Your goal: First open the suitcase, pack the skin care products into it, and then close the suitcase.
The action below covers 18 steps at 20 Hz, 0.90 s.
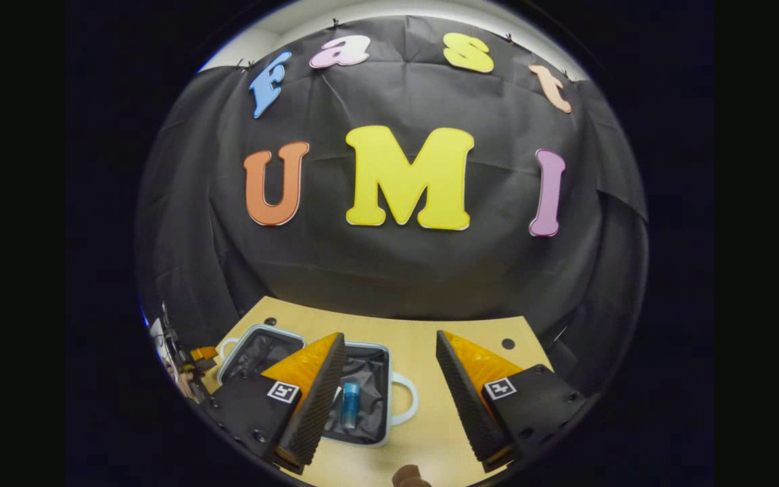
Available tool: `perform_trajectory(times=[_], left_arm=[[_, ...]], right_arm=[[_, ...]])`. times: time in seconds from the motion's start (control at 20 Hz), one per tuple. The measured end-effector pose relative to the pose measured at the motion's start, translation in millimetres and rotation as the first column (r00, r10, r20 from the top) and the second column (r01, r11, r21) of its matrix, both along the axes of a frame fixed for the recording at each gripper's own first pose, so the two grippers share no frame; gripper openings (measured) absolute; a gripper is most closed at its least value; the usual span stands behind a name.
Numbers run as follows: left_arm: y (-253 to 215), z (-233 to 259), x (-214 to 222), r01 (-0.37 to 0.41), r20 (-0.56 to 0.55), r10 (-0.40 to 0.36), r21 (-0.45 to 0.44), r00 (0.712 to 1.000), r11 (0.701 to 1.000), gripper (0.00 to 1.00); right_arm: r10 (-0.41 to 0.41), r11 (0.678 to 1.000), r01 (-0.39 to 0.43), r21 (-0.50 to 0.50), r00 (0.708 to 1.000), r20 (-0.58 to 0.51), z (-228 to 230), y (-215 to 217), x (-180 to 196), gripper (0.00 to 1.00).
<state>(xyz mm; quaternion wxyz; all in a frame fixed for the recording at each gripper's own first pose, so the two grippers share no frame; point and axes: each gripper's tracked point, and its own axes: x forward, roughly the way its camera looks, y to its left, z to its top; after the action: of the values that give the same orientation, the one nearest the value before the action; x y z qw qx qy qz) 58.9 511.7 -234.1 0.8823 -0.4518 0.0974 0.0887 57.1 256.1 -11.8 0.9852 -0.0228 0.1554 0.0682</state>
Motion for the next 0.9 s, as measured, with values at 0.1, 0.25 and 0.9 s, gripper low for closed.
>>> perform_trajectory(times=[0.1, 0.25, 0.9], left_arm=[[-1, -11, 15, 0.014, -0.002, -0.014, -0.056, 1.000, 0.998, 0.96], [-1, -17, 19, 0.046, 0.012, -0.045, -0.106, 0.999, 0.993, 0.94], [-15, -20, 38, 0.126, 0.017, -0.125, -0.141, 0.992, 0.982, 0.08]], right_arm=[[-0.002, 0.999, 0.002, -0.034, 1.000, 0.021, 6, -11, -15, 0.80], [0.000, 0.998, 0.001, -0.063, 1.000, 0.024, 3, -15, -28, 0.79], [-0.054, 0.998, 0.055, 0.016, 0.996, -0.077, -30, -33, -29, 0.80]])
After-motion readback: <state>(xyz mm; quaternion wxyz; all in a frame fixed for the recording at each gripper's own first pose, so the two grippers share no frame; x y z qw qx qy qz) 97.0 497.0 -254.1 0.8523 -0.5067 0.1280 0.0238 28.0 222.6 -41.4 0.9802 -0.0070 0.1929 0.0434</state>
